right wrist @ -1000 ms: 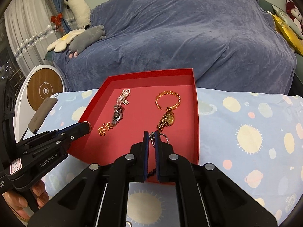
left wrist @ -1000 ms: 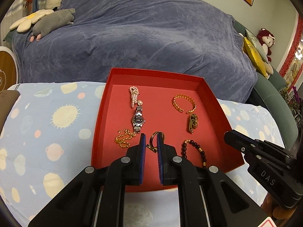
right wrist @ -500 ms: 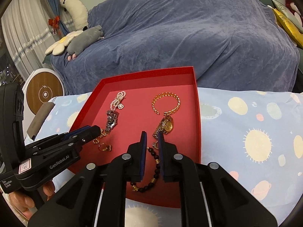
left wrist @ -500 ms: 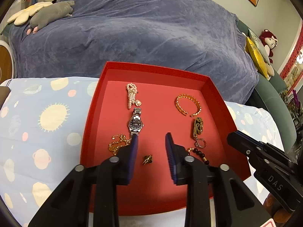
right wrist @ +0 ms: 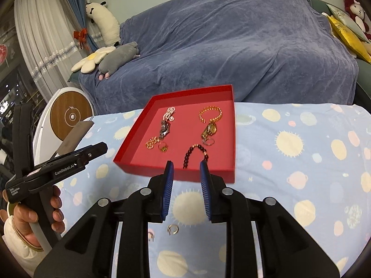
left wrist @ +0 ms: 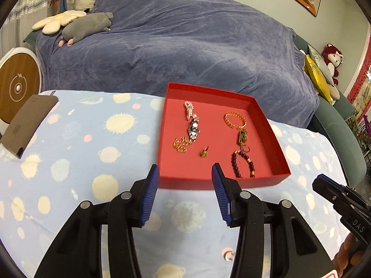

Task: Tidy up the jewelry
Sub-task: 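Move the right tool to a gold hoop earring and grasp it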

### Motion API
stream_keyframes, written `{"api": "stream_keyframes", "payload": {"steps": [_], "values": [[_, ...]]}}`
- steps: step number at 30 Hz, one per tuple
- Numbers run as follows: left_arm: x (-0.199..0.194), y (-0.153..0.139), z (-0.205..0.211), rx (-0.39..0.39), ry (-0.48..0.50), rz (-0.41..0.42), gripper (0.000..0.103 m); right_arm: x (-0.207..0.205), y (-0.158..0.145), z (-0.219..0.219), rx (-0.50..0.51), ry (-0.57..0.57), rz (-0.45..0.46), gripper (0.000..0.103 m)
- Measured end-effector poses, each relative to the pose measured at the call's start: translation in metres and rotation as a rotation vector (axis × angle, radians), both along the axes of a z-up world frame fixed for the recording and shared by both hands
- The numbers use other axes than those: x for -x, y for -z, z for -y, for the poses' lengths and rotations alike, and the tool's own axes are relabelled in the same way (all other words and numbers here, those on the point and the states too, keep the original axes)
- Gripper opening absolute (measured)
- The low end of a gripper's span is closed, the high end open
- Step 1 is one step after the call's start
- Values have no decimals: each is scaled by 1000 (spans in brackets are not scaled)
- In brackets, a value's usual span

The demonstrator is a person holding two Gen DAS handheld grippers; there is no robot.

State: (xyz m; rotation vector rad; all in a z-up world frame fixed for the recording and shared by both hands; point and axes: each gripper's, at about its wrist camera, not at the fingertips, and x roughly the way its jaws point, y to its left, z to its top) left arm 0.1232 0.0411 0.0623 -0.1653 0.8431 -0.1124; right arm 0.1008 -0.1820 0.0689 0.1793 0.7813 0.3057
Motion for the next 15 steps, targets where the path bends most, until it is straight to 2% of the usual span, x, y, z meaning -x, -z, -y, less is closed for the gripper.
{"api": "stream_keyframes", "payload": {"steps": [4, 7, 11, 13, 15], "values": [[29, 21, -9, 31, -27, -54, 45, 25, 18, -3, -3, -11, -50, 23], [46, 35, -7, 24, -35, -82, 45, 38, 30, -8, 18, -17, -60, 24], [57, 42, 5, -19, 0, -75, 45, 41, 50, -15, 35, -36, -97, 27], [58, 46, 10, -34, 20, -73, 51, 41, 56, -19, 50, -44, -108, 27], [59, 48, 12, -34, 29, -67, 52, 42, 61, -21, 57, -52, -112, 27]]}}
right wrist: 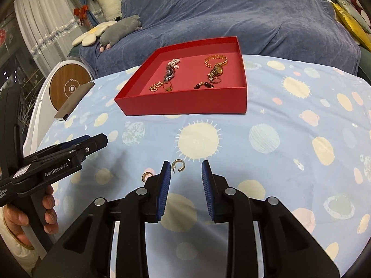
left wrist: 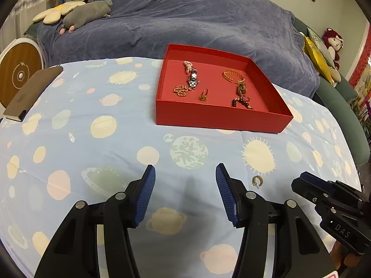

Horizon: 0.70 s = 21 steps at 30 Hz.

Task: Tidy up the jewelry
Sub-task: 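Move the right tool to a gold hoop earring and grasp it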

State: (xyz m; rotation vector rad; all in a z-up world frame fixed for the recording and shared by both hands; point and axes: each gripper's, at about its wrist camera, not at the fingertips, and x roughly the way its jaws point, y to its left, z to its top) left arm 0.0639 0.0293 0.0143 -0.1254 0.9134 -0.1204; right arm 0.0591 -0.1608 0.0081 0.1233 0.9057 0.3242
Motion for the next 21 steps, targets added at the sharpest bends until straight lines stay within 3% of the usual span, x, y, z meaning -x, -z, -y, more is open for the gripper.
{"api": "stream_keyframes", "payload": {"steps": [21], "values": [[2, 14, -4, -5, 22, -43, 55, -19, 30, -38, 76, -53, -18, 32]]}}
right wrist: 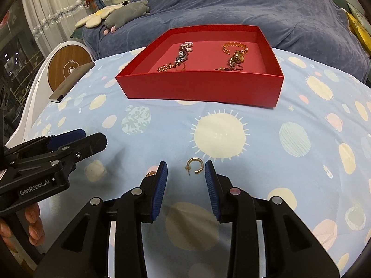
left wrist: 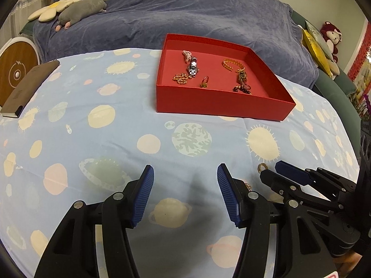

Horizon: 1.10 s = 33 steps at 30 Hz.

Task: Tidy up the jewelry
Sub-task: 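Move the right tool to a gold hoop earring and grasp it, then grasp the other gold hoop earring with the left tool while the right tool holds its earring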

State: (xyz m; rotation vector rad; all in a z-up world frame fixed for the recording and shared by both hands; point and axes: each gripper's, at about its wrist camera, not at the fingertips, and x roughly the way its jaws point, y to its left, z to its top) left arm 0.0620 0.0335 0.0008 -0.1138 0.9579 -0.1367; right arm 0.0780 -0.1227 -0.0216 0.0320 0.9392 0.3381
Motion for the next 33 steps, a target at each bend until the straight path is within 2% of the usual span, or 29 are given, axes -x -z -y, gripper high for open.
{"api": "stream_keyframes", "payload": {"steps": [6, 11, 25, 33], "values": [[2, 3, -7, 6, -4, -11, 55, -8, 12, -5, 31, 11, -11, 32], [4, 1, -8, 19, 0, -7, 55, -6, 12, -5, 62, 8, 5, 18], [8, 18, 43, 5, 126, -29, 55, 6, -2, 32, 20, 70, 6, 18], [3, 30, 70, -43, 141, -19, 55, 15, 3, 44, 16, 71, -15, 18]]}}
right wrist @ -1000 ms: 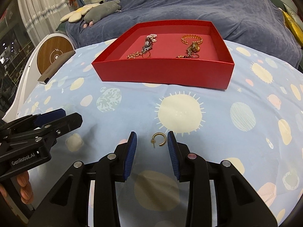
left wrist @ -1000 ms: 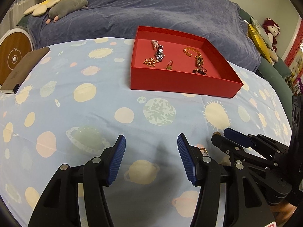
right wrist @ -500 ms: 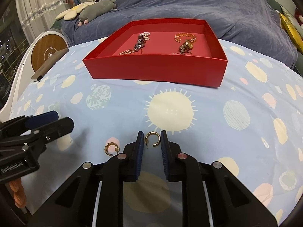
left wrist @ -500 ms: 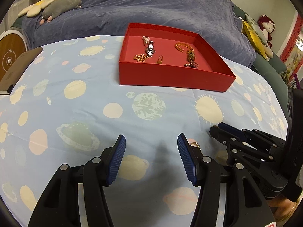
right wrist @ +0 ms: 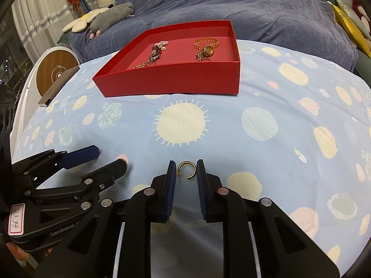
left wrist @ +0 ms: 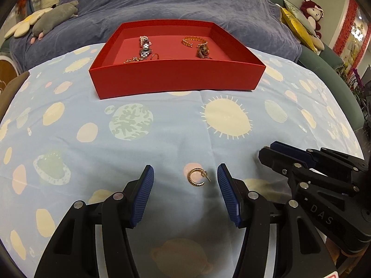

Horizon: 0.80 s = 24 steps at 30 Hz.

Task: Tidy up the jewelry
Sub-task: 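Grasp the other gold hoop earring with the left tool while the right tool holds its earring, then carry both hoop earrings over the red box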

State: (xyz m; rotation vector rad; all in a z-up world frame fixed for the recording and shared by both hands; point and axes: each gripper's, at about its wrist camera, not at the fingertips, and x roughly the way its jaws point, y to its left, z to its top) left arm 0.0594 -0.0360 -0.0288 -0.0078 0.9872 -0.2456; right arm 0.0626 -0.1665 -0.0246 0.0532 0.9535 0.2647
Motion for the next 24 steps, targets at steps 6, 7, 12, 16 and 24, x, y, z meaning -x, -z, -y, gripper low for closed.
{"api": "stream_keyframes", "payload": {"steps": [6, 7, 12, 16, 24], "values": [[4, 6, 10, -85, 2, 45, 50, 3, 0, 5, -4, 1, -4, 18], [4, 6, 11, -94, 2, 50, 48, 3, 1, 6, -5, 3, -5, 18], [6, 6, 11, -117, 1, 68, 36, 3, 0, 8, -5, 8, -5, 18], [7, 6, 14, -133, 5, 76, 21, 3, 0, 6, -5, 5, -3, 17], [9, 5, 7, -113, 1, 69, 8, 2, -4, -1, -10, -7, 4, 17]]}}
